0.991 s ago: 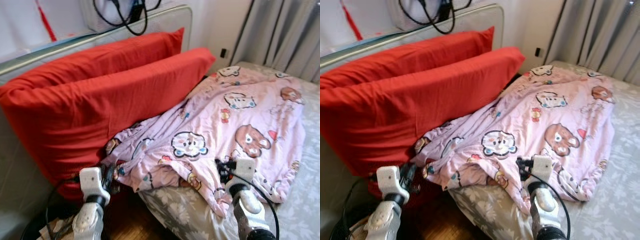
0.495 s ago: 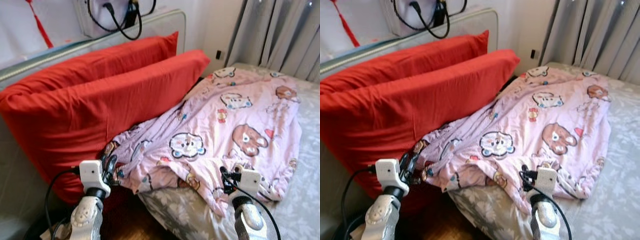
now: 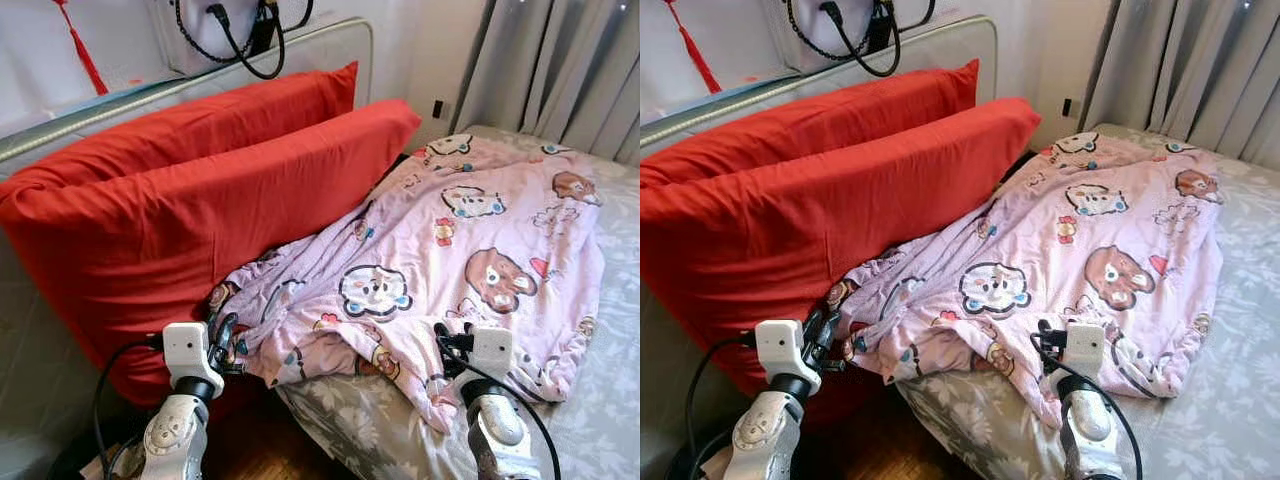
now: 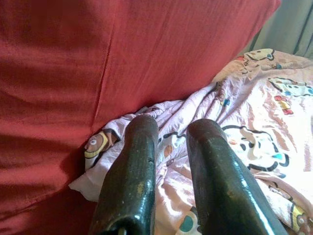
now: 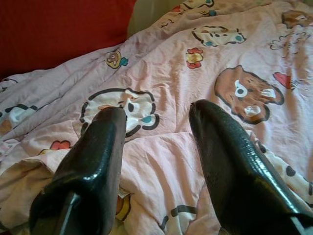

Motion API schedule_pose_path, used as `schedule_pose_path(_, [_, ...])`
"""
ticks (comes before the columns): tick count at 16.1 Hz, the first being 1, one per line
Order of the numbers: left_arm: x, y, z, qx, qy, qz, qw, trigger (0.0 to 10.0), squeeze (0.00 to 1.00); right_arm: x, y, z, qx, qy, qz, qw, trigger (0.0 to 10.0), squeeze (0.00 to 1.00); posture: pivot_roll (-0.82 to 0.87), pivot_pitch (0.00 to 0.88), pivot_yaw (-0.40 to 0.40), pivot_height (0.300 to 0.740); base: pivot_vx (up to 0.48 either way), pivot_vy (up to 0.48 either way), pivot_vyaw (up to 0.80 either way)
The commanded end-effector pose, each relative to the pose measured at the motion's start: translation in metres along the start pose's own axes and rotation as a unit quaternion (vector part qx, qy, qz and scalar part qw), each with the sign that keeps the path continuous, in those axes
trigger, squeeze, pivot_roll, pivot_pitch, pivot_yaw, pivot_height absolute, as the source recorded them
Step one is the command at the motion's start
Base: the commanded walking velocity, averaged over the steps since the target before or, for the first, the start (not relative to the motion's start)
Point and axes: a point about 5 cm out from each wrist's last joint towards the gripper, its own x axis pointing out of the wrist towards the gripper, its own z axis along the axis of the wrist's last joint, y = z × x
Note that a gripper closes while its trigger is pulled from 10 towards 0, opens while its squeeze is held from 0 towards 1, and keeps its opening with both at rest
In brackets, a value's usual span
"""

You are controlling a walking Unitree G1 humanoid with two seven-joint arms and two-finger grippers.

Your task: Clean up the room

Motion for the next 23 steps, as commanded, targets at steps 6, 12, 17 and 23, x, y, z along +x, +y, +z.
schedule_pose_path(6, [-0.007,0.0,-0.005,-0.014,0.014,0.006,1.0,10.0,0.0,-0.001,0.006,-0.004,0.006,0.009,0.005,1.0,10.0,0.0,0.06,0.0,0.011,0.706,0.0,0.0,0.0])
schedule_pose_path(12, [-0.005,0.004,-0.003,-0.013,0.013,0.009,1.0,10.0,0.0,0.001,0.012,-0.004,0.006,0.014,0.017,1.0,10.0,0.0,0.06,0.0,0.008,0.676,0.0,0.0,0.0])
schedule_pose_path(17, [-0.006,0.004,-0.003,-0.013,0.014,0.007,1.0,10.0,0.0,0.002,0.015,-0.004,0.008,0.013,0.017,1.0,10.0,0.0,0.07,0.0,0.009,0.676,0.0,0.0,0.0])
schedule_pose_path(23, [-0.006,0.003,-0.004,-0.014,0.018,0.004,1.0,10.0,0.0,0.001,0.016,-0.008,0.006,0.029,0.015,0.999,10.0,0.0,0.07,0.0,0.011,0.671,0.0,0.0,0.0])
